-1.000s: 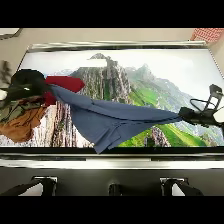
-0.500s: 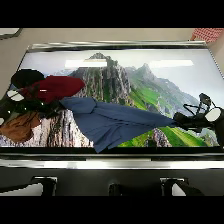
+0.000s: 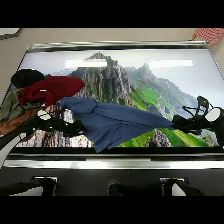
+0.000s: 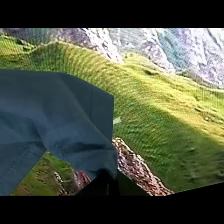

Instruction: Fold the shirts.

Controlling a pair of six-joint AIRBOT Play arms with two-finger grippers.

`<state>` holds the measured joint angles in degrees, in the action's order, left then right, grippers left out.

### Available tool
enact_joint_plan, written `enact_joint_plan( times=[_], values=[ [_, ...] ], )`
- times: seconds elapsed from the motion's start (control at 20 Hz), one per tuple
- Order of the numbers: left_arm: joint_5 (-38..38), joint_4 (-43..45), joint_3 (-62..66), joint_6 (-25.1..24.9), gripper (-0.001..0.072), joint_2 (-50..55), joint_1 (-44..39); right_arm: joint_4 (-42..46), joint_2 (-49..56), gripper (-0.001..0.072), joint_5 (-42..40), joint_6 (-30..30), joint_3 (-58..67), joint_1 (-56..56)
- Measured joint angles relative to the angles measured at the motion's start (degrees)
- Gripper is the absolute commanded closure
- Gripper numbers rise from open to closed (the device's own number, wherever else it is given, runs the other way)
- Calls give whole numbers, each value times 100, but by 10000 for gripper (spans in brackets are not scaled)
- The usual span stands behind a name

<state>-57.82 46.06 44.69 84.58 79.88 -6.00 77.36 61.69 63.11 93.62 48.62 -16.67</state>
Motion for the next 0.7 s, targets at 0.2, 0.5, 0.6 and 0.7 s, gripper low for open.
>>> enact_joint_plan(
  times=[0.2,0.5,0.6,0.7],
  values=[
    [501,-96,-70,48,679,37,-205,0,0,672,-103,-81,83,0],
    [450,-177,1558,-400,680,-861,251,63,-85,673,-299,-299,1635,0],
    [439,-190,2726,-494,680,-1364,560,186,-168,673,-501,-319,2656,2],
    [409,-201,4059,-535,680,-1808,920,350,-291,673,-584,-323,3757,0]
  ],
)
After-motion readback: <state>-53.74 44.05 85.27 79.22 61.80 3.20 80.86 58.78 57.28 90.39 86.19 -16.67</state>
